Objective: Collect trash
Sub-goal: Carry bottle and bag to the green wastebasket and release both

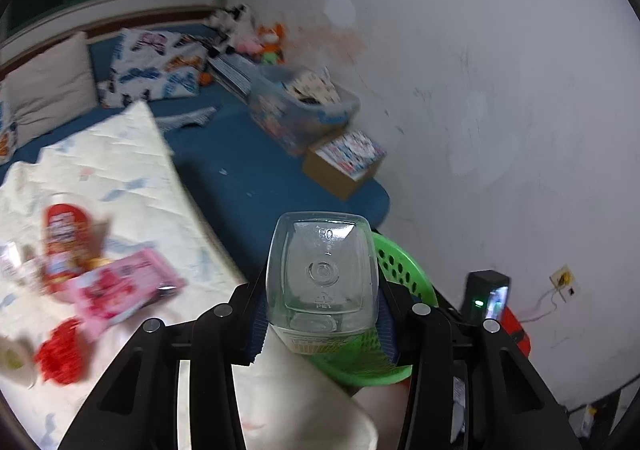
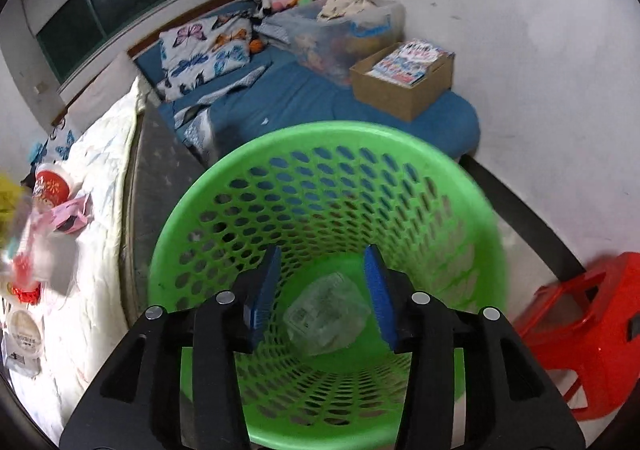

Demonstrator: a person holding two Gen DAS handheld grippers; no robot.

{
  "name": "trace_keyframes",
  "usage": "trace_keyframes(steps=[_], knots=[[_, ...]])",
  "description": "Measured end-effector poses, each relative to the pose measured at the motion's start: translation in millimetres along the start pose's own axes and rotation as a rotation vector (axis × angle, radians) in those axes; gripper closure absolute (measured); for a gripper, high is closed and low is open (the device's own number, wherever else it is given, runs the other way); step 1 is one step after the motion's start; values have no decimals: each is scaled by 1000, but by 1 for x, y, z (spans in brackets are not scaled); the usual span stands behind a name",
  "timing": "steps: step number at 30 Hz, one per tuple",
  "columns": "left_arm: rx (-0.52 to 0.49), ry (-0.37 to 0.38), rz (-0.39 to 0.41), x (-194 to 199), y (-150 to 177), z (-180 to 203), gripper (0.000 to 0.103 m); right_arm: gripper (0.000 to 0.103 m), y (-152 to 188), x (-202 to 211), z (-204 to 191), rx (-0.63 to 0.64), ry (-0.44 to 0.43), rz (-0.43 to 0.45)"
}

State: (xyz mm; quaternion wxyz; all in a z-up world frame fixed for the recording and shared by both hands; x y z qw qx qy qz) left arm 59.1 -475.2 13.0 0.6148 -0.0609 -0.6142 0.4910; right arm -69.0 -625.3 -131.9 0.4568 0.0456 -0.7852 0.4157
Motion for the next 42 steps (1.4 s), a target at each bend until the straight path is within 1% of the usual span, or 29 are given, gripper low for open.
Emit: trace_keyframes(steps=[4,5,7,9,14,16,18,20,23,24,25,27,29,30,31,33,36,40,42], knots=[[-63,5,-75,-54,1,27,60,52,-7,24,25,-13,13,72],[-86,9,-101,-72,4,37,60,52,-8,31,31,-14,23,93],[-104,23,-132,-93,11,47,60,50,-11,39,41,-22,32,122],[-126,30,-191,-123,22,59,60,49,-10,46,49,-41,33,145],[-199,-26,-278,-176,46,67,60,49,-3,52,65,-74,31,166],[-196,-26,-315,-191,54,65,60,49,1,51,67,-82,24,159],[-167,-7,-364,-204,63,61,59,49,5,48,69,-83,27,157],[-150,-28,-386,-215,68,56,59,49,9,46,70,-89,24,153],[-193,-71,-385,-220,74,54,59,49,14,44,70,-91,22,140],[-199,-67,-381,-222,74,55,59,49,16,44,70,-88,26,137],[-208,-47,-387,-223,76,57,58,49,17,43,70,-85,26,131],[-230,-57,-398,-227,80,59,54,49,20,44,68,-74,31,129],[-239,-52,-406,-227,82,62,54,49,20,45,66,-62,37,131],[-240,-45,-411,-227,83,63,50,49,20,46,66,-61,41,136],[-242,-50,-411,-226,83,63,48,49,20,47,66,-64,45,139],[-244,-63,-394,-219,79,62,47,49,20,51,65,-68,38,137],[-229,-54,-370,-199,72,58,47,49,20,58,61,-59,46,141],[-216,-69,-284,-150,57,47,47,49,24,74,44,-36,29,143],[-203,-65,-242,-123,51,39,47,47,26,83,34,-23,14,149]])
Point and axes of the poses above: each gripper's, at about its wrist camera, not at the fingertips, and x roughly against the way its jaws point, z to its right, y to its underside, the point moved 8 cm from there along -x, roughly the way its jaws point, and after that the axes turned 4 degrees about -x, right-handed, at the moved point
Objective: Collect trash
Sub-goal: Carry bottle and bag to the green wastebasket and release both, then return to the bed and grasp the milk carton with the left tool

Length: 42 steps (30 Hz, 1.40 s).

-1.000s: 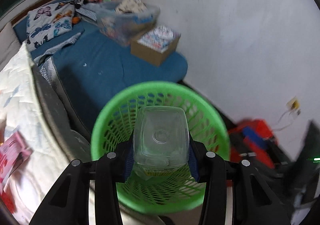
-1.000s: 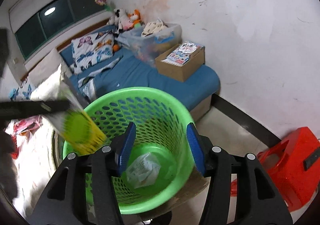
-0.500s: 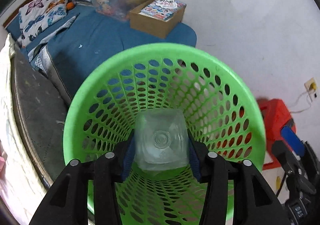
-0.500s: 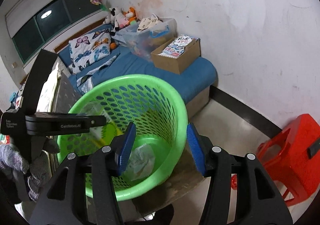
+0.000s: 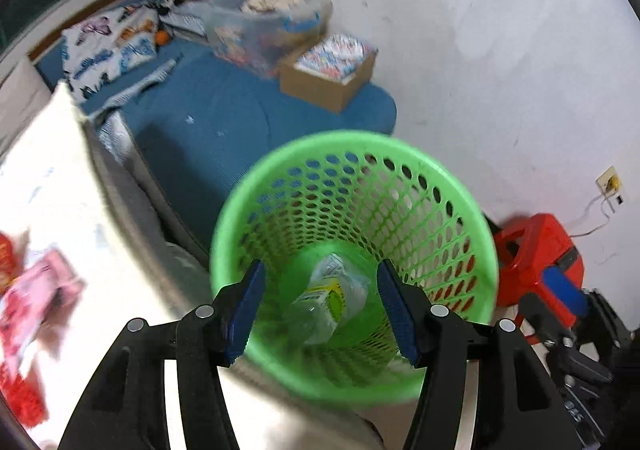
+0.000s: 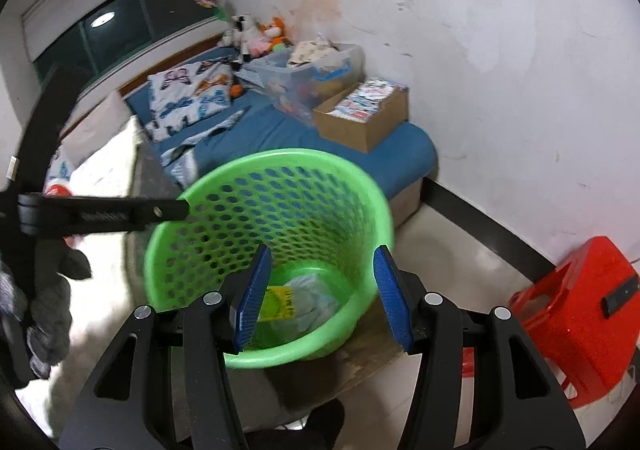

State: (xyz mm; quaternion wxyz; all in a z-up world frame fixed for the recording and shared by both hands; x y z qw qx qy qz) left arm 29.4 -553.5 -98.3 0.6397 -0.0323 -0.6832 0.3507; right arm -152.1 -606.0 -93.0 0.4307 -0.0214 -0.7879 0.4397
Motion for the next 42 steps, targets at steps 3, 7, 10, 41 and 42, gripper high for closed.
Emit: trace_keyframes(steps=[3,7,10,41,42], knots=[[30,-6,56,41,9,-18,47,39,3,16,-22,19,-34,6],[86,-25,129,92,34,-45,43,39,11,31,-49,54,-65,3],[122,-56,170,128,60,-68,42,38,18,39,-75,88,-104,-11],[136,-189,126,229,279,-234,23,37,79,41,-276,386,-345,-149],[112,-164,118,225,279,-233,23,37,81,41,-279,395,-345,-152]])
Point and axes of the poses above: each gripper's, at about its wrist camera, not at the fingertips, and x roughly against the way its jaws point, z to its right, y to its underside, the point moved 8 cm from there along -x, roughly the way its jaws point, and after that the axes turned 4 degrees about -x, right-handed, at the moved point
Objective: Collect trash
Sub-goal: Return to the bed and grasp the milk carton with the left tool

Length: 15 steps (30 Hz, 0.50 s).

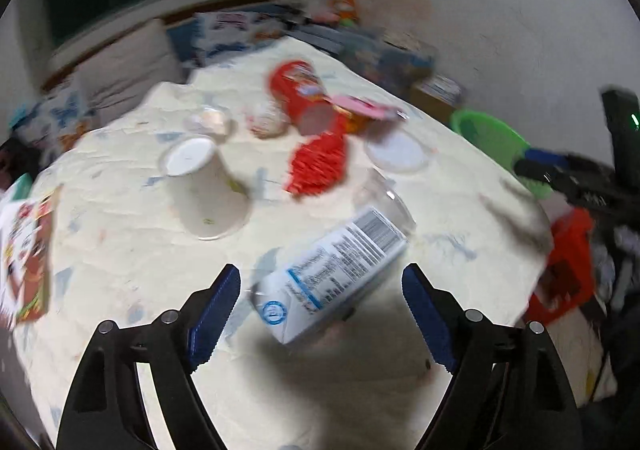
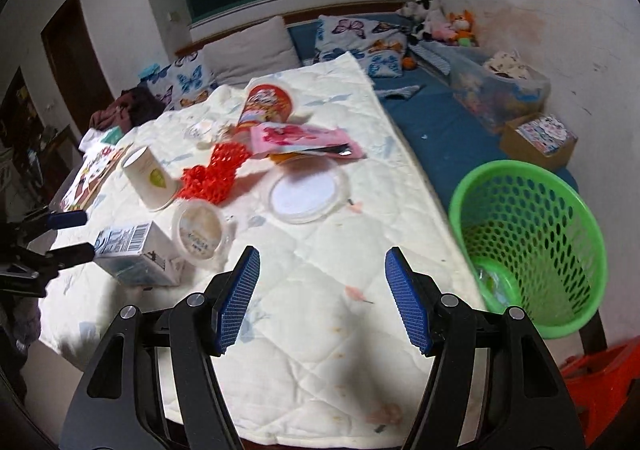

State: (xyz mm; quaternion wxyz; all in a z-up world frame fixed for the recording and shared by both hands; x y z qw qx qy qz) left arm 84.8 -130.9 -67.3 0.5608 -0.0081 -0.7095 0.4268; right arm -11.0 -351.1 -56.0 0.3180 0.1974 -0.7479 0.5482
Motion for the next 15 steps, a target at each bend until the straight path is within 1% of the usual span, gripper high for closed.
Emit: trace_keyframes(steps=[2,3,5,7,9,11,15], knots=[[-38,11,-20,-9,1,2,23,37,0,-3,-5,8,1,-8],[-66,22,-33,-12,1,5,23,37,0,-5,-7,11,-1,-11],[-130,17,-44,-19,0,9,23,37,1,-7,-11,17,-7,-19],[-187,37,-52,-23,0,14,21,37,2,-11,-16,26,-10,-29],[-241,31,-64,-29,-1,16,20,37,2,-13,-20,35,-17,-32],[-266,50,-79,-34,-1,18,20,37,3,-15,-25,47,-27,-39],[-286,60,-111,-46,-2,17,20,37,4,-24,-31,47,-48,-57]])
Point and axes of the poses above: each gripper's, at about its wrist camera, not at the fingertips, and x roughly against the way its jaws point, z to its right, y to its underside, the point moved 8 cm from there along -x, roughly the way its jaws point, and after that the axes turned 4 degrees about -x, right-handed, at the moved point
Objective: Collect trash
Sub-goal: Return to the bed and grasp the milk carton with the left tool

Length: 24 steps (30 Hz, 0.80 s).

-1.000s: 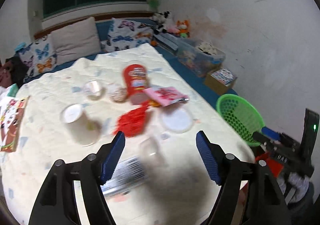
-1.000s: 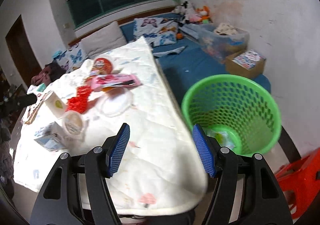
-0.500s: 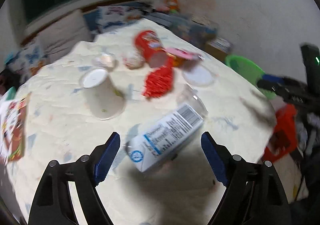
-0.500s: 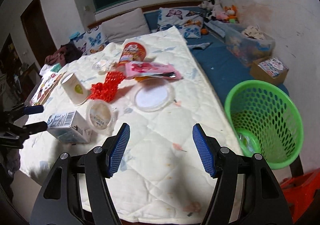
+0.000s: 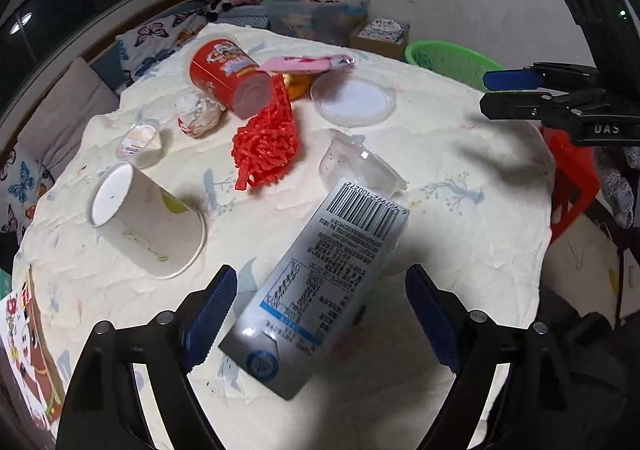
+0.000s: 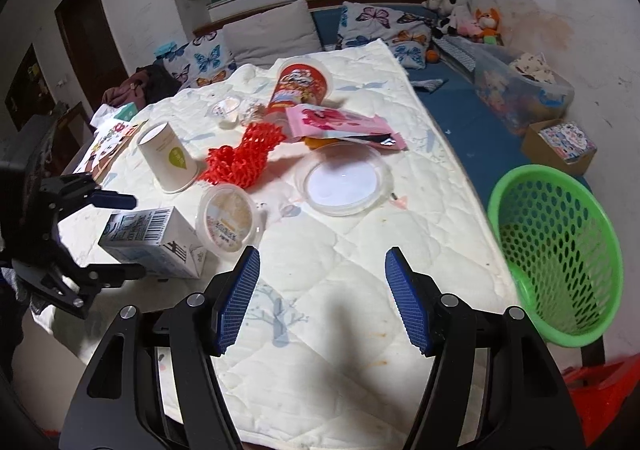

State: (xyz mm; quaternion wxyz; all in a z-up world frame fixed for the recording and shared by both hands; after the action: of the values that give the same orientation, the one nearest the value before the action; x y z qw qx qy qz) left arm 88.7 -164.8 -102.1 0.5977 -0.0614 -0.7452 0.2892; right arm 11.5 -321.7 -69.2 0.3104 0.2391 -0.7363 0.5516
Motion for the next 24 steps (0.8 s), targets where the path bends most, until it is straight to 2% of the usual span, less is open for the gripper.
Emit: trace_keyframes(steps=[8,16,19,24], knots=[[12,12,-13,-13,2,-1,20,37,4,-15,-11,9,-44,-36],[41,27,3,-15,5,3,42,37,4,-33,-24,-3,-124,-78],[57,28,11,-14,5,6,57,33,3,-37,-28,-14,-159,-89],[105,-9,43,-3,7,4,58,31,2,-47,-37,-16,-197,-109]])
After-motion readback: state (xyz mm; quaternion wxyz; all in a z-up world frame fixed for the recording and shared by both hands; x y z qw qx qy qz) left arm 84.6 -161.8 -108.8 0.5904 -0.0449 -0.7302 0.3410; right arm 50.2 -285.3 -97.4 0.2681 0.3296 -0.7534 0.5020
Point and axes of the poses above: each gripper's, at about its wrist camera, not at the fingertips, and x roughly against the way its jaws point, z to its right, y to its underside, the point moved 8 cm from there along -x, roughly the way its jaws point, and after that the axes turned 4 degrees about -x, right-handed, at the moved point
